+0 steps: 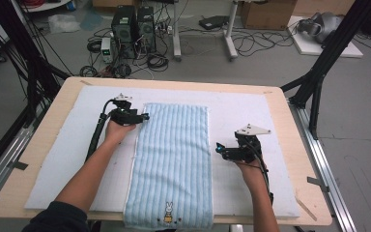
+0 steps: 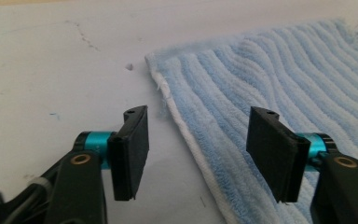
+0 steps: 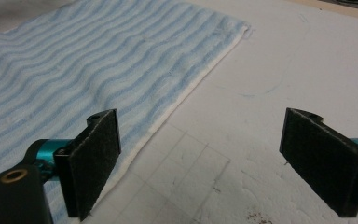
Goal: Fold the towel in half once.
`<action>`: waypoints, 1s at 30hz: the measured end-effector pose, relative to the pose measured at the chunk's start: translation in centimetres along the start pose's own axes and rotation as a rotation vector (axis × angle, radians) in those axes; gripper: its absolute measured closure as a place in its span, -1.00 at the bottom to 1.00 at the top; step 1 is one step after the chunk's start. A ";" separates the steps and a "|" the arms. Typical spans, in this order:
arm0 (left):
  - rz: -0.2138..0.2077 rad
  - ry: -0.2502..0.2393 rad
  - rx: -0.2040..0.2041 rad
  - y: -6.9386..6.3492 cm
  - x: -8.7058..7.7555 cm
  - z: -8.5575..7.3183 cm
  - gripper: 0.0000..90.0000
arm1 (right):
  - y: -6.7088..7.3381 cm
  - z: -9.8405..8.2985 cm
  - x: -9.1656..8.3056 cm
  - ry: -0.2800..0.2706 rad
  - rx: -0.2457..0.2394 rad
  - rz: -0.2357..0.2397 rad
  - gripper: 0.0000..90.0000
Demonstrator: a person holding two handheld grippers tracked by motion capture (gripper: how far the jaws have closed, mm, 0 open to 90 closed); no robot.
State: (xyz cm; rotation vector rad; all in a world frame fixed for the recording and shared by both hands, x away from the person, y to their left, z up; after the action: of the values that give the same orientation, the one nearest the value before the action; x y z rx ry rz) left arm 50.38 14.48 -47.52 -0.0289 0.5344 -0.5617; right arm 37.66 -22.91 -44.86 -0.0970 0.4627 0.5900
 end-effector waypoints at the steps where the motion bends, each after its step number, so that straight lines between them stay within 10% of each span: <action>1: 0.003 0.007 0.014 -0.1 0.2 -0.1 -0.02 | 0.0 0.0 0.0 0.002 0.001 0.001 -0.74; 9: 0.038 0.033 0.114 -0.5 0.5 -0.4 0.39 | 0.0 0.0 0.2 -0.001 -0.001 0.005 -0.74; 14: -0.005 0.019 0.089 -0.7 0.5 -0.4 0.90 | 0.2 -0.2 0.5 0.017 -0.003 0.007 -0.74; 18: -0.031 -0.012 -0.007 0.1 0.2 -0.2 0.92 | 0.3 -0.2 0.9 0.021 -0.003 0.004 -0.74; 30: -0.058 -0.059 -0.014 -0.1 -0.6 0.5 0.93 | -0.9 1.8 5.0 0.053 0.047 -0.036 -0.74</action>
State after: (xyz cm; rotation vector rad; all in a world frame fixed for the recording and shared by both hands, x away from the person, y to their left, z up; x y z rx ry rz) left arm 50.18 14.67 -46.83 -0.0738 0.4815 -0.6115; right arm 42.53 -20.70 -45.47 -0.0767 0.5251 0.5417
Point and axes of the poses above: each handheld gripper's, and its own axes: x roughly forward along the jaws, z roughly out of its top, y roughly to its left, the point moved 5 cm from there along x, roughly forward along the jaws, and after that the axes turned 7 degrees about -y, right-handed, at the moved point
